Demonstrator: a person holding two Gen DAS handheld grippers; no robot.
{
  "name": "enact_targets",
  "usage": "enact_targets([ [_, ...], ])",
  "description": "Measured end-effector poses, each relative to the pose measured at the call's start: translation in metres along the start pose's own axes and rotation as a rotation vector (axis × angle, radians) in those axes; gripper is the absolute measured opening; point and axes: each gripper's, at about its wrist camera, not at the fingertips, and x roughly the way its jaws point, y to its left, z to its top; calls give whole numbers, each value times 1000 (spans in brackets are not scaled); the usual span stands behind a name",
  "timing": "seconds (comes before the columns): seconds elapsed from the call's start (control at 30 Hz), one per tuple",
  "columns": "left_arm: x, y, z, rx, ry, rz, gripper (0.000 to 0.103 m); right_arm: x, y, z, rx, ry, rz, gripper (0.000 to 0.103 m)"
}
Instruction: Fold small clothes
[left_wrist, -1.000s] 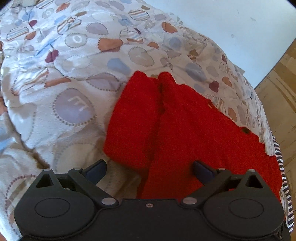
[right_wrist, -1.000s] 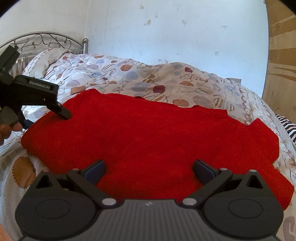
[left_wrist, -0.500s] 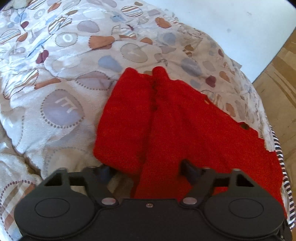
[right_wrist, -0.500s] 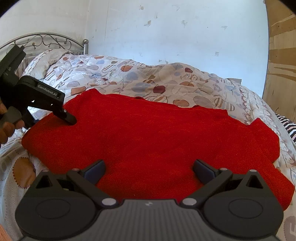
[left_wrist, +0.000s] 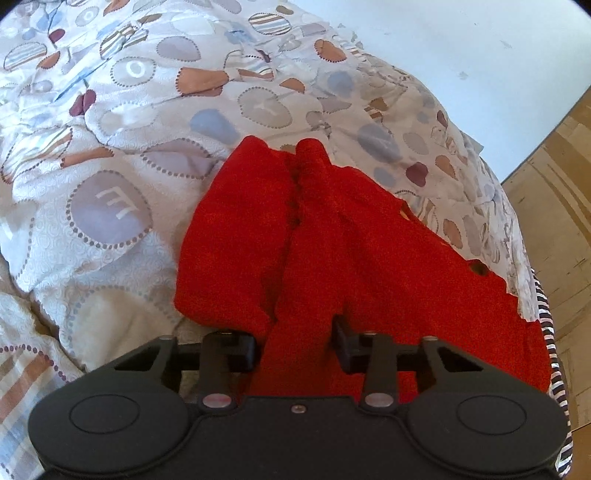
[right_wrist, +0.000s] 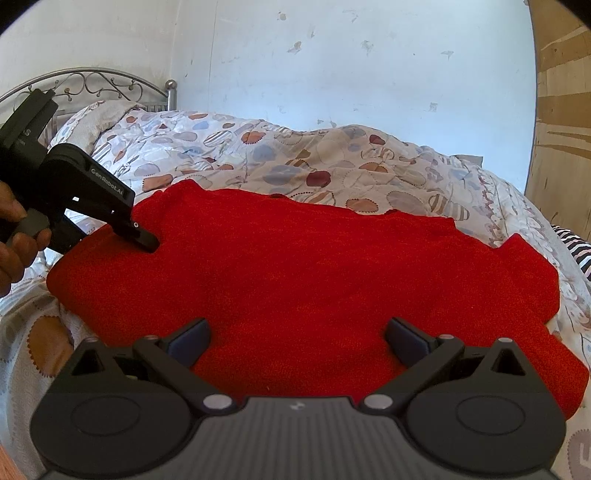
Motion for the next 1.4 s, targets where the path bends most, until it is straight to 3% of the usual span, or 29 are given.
enact_targets([
  [0.13,-7,-9,1,17,-20,22,24,-3,-1,4,22,-6,9,103],
  [0.23,-14,-23,4,79,-30,58,21,-17,-14,11,86,-44,30,103],
  [0.43,-32,-71,11,263,-73,104,18,-59,-41,15,34,-111,-98,103],
  [0.73,-53,-179,5,476,-136,-15,15,-106,-94,-11,125,-75,-251,103],
  [1.0,-29,-257,-43,645,-63,-96,15,-134,-138,-46,268,-19,-373,103],
  [1.2,-15,-262,-81,720,18,-120,21,-142,-156,-63,329,6,-407,103],
  [1.4,-24,-247,-82,639,56,-242,43,-137,-155,-65,360,16,-383,103],
])
